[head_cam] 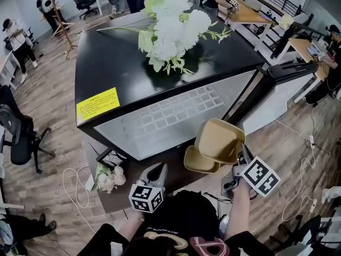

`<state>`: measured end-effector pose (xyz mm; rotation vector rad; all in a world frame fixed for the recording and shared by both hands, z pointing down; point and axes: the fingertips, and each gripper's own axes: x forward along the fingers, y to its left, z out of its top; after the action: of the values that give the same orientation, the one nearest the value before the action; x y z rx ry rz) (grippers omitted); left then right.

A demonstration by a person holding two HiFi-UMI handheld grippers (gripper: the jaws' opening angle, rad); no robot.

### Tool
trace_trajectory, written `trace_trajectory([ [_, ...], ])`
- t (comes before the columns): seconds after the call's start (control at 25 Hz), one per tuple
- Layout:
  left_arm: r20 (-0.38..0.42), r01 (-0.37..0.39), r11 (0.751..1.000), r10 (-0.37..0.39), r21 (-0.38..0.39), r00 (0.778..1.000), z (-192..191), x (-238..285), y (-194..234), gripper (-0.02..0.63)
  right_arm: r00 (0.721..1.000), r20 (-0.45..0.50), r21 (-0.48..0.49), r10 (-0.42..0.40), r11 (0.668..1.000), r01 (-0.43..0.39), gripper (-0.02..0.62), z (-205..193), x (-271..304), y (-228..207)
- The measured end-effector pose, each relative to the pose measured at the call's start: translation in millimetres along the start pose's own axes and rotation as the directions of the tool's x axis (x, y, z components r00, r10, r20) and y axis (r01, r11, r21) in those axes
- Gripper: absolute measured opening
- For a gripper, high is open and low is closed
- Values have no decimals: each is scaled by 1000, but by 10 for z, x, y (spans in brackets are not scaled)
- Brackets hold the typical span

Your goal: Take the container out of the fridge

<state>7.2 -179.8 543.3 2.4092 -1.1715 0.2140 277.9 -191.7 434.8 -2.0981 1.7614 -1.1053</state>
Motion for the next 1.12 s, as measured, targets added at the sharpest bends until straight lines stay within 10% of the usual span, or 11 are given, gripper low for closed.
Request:
trace_trajectory([
  [0.56,20,-14,1000,14,9,1000,9,-28,-45,8,955,-180,-214,-236,957,197,23,-752,166,-641],
  [1.12,56,-53,999,53,-4,997,16,-125,-14,8,915,-261,-353,-308,913,206,23,-1206,462,-804],
])
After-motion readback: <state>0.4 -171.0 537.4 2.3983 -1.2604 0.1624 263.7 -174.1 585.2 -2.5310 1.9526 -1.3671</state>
